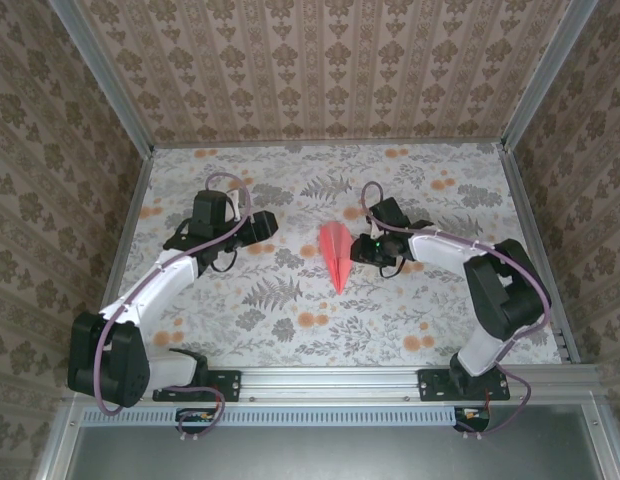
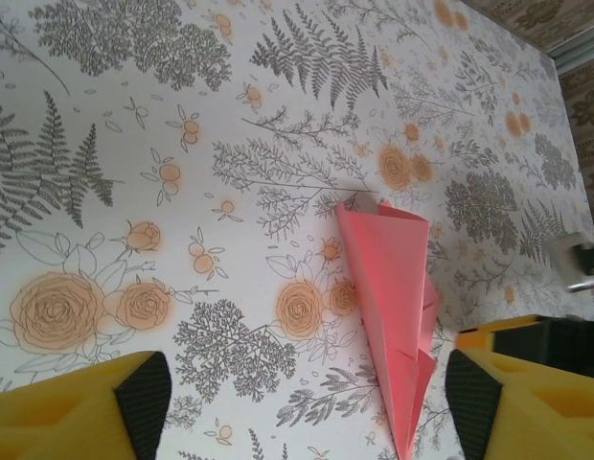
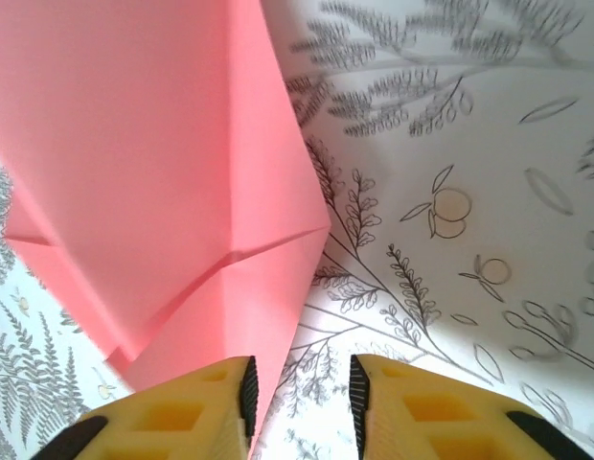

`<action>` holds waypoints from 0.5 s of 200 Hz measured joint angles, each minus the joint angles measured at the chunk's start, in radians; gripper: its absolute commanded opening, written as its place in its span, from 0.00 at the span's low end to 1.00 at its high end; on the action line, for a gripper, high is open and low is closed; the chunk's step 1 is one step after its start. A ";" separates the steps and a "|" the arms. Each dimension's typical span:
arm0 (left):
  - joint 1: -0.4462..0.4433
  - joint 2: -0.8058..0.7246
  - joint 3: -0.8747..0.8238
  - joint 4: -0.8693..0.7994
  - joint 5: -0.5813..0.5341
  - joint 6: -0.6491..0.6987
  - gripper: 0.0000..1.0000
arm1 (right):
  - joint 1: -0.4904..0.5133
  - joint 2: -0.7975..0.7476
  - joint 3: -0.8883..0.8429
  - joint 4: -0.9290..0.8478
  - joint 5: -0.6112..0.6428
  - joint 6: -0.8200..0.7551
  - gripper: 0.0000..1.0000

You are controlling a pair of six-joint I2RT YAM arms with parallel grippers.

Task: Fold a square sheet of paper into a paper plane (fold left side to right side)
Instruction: Turn over the paper plane at the center of the table, then move the paper plane to the top-center of the table.

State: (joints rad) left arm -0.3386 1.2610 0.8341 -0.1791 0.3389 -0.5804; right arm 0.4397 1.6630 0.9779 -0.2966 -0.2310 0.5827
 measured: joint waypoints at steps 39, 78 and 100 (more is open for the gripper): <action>0.008 -0.029 -0.003 0.030 -0.027 0.001 1.00 | 0.091 -0.057 0.116 -0.134 0.074 -0.045 0.46; 0.026 -0.076 -0.005 0.061 -0.048 0.002 1.00 | 0.184 0.005 0.178 -0.217 0.105 -0.046 0.49; 0.031 -0.077 -0.005 0.058 -0.048 0.002 1.00 | 0.204 0.080 0.213 -0.238 0.117 -0.046 0.48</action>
State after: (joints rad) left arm -0.3077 1.1839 0.8295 -0.1207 0.2913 -0.5785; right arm 0.6434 1.7435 1.1912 -0.5346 -0.1139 0.5369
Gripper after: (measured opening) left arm 0.992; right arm 0.486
